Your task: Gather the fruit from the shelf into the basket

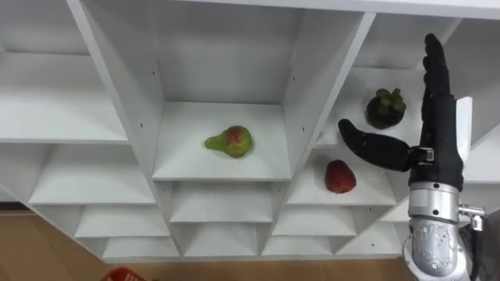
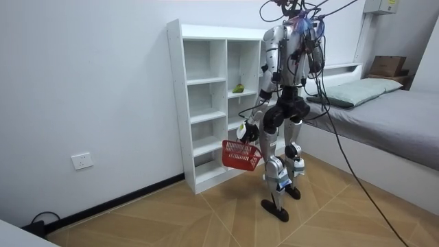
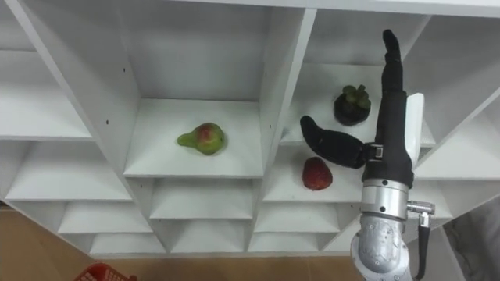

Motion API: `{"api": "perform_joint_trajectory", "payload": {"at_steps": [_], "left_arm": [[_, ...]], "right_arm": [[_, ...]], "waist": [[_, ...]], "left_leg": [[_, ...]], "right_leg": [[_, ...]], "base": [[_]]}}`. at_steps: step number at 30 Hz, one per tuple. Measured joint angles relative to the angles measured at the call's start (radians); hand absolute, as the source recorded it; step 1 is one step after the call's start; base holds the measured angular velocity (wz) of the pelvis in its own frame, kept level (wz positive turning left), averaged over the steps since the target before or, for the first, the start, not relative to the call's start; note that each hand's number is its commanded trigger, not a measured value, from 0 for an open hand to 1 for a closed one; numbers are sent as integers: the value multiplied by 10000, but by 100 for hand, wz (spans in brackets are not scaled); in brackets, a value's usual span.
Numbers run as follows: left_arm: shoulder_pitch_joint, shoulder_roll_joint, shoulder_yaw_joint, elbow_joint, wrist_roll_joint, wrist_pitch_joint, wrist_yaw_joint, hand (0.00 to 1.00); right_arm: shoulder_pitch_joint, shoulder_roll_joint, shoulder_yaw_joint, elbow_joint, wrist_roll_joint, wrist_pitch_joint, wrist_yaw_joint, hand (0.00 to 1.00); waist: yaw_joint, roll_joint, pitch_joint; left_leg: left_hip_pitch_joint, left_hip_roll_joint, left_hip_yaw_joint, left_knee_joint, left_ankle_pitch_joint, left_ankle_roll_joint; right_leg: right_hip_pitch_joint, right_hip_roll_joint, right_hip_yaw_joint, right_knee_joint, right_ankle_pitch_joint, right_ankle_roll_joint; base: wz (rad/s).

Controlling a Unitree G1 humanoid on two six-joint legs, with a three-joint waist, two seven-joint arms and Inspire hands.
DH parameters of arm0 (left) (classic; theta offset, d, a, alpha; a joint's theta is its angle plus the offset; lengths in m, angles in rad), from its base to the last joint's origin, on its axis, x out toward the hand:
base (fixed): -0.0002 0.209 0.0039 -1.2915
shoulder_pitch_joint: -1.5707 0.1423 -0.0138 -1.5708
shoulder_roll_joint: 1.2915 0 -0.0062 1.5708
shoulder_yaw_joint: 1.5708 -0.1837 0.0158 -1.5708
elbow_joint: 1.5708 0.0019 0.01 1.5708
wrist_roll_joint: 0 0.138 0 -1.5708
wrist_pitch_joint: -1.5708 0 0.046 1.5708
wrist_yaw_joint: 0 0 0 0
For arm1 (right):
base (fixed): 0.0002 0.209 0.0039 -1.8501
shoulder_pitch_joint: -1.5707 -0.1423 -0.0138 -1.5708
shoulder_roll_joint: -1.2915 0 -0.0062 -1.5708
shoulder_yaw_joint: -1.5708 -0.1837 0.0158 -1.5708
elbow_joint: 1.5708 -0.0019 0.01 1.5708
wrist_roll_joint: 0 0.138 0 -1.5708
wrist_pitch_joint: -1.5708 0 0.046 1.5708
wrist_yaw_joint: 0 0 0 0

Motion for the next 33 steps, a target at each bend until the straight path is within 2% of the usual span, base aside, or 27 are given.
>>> {"api": "perform_joint_trajectory", "payload": {"at_steps": [3,10,12,18,28,33], "left_arm": [[-36,-13,125,-198,421,59,-180,100],[-25,-107,408,-343,631,235,-239,100],[-11,-121,408,-399,635,275,-269,100],[127,-133,407,-643,642,424,-369,100],[175,-133,406,-853,621,467,-368,100],[197,-132,406,-853,616,467,-367,100]], "right_arm": [[-100,-20,-347,295,-6,0,5,0],[-683,-161,-453,1080,18,319,607,0],[-714,-162,-571,1103,26,428,778,0],[-769,-162,-651,1295,149,432,864,0],[-1153,-162,-888,2319,448,616,846,0],[-1169,-162,-984,2319,451,615,748,0]], "waist": [[166,3,-4],[166,51,-35],[200,126,-55],[177,236,-52],[160,78,-23],[173,16,-46]], "left_leg": [[-13,1,-54,-1,0,0],[-55,1,-169,59,0,-1],[-65,2,-196,69,1,-2],[-72,5,-255,87,11,-15],[-77,-15,-361,126,33,-21],[-141,-13,-420,138,35,-23]], "right_leg": [[14,6,-21,-28,0,0],[65,-33,-222,-36,0,1],[66,-37,-257,-37,0,0],[91,-43,-308,-45,0,0],[177,-73,-426,-75,-12,-10],[215,-71,-511,-178,-7,-13]], "base": [[2],[7],[4],[0],[4],[5]]}}
